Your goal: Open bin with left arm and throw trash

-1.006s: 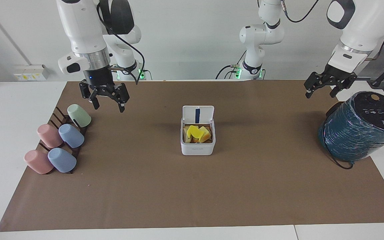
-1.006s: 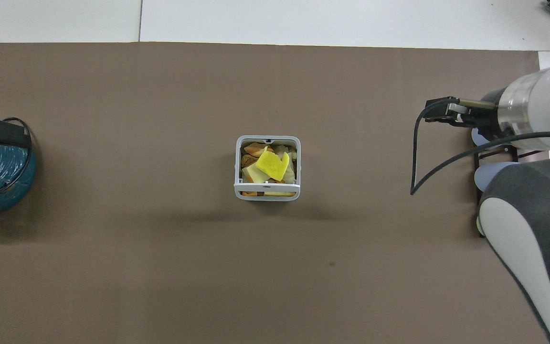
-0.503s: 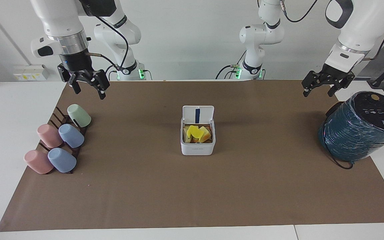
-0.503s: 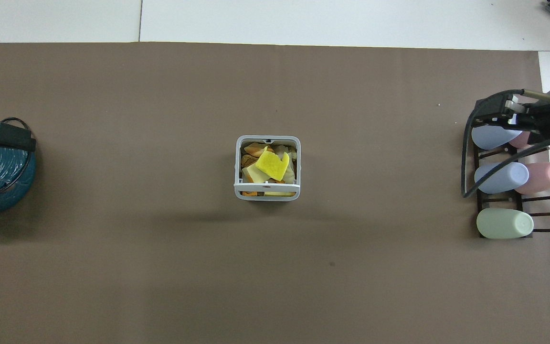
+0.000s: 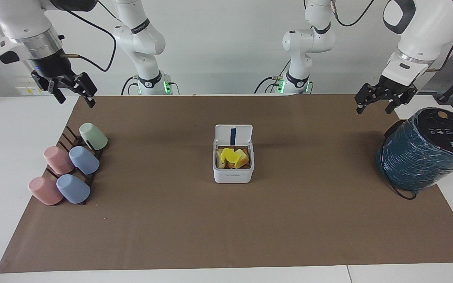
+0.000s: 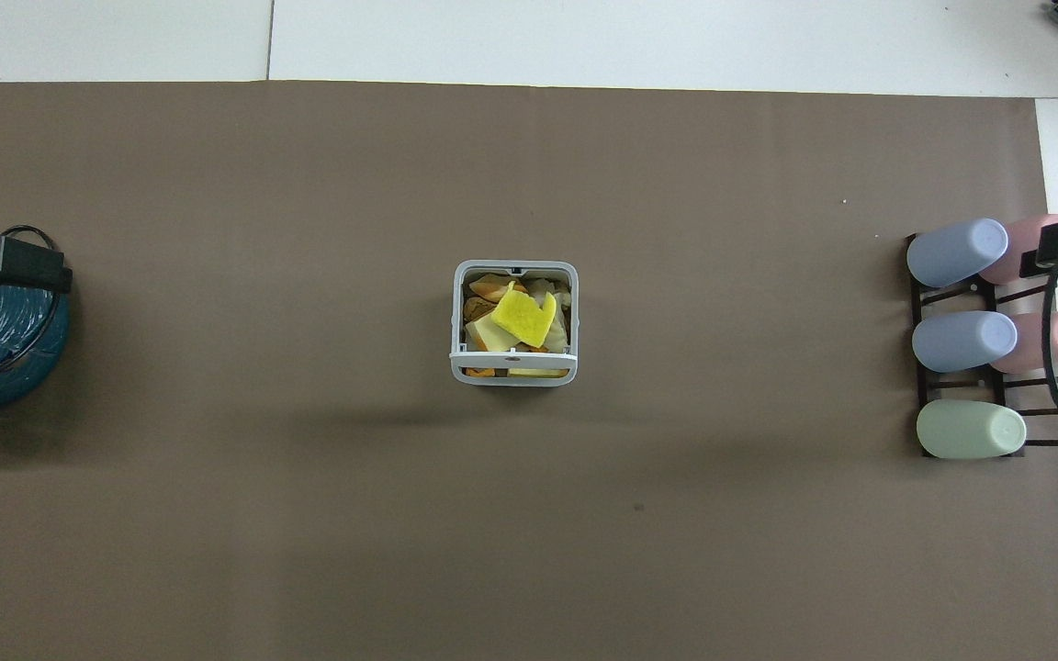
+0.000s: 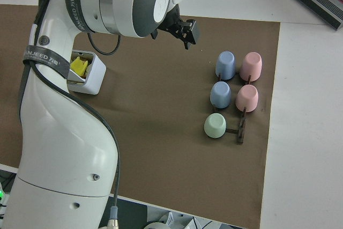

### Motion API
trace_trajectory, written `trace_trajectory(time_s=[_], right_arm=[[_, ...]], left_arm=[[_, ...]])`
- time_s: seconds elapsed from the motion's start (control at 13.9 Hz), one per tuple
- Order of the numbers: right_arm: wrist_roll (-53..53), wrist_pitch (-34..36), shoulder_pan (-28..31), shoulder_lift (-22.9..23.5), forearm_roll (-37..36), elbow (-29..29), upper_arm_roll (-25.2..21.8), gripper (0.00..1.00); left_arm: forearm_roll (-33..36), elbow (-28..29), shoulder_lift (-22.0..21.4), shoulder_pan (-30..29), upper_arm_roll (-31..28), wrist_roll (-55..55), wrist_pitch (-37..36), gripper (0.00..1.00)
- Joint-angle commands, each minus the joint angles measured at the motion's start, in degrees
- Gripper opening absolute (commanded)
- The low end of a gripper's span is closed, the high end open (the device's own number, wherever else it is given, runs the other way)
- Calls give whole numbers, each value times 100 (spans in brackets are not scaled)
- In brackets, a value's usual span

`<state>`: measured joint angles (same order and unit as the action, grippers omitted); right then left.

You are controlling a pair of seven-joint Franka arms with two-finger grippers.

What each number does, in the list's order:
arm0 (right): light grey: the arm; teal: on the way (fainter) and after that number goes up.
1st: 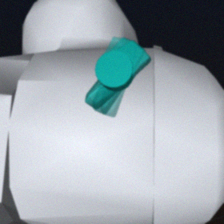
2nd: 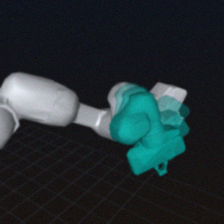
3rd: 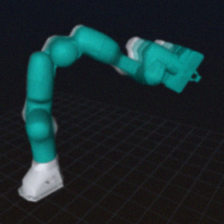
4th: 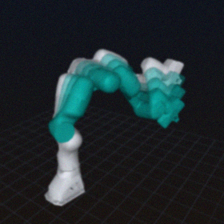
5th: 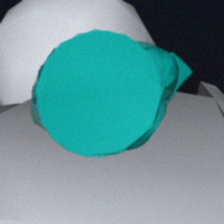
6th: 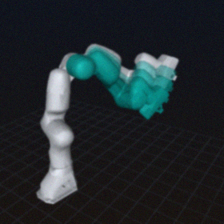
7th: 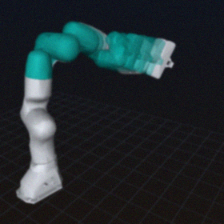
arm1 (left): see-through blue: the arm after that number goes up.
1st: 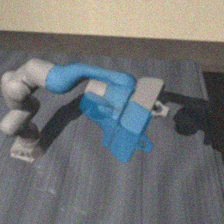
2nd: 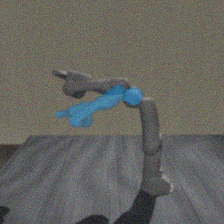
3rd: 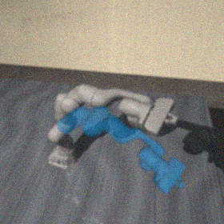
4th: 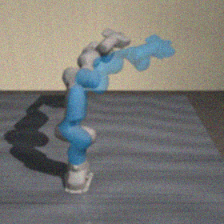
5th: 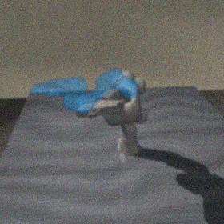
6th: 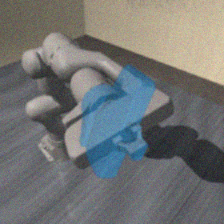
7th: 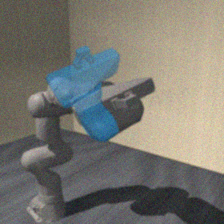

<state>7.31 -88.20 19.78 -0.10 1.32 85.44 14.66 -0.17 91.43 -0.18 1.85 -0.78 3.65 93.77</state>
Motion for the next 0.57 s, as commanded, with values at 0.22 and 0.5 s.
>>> trace_trajectory(time_s=[0.22,0.5], right_arm=[[-475,268,-1674,-78,-53,-28,-1847,100],[-846,225,-2057,-245,-62,324,-2196,100]], left_arm=[[113,190,-131,17,-2,48,-34,100],[113,252,-157,17,-2,57,-25,100]])
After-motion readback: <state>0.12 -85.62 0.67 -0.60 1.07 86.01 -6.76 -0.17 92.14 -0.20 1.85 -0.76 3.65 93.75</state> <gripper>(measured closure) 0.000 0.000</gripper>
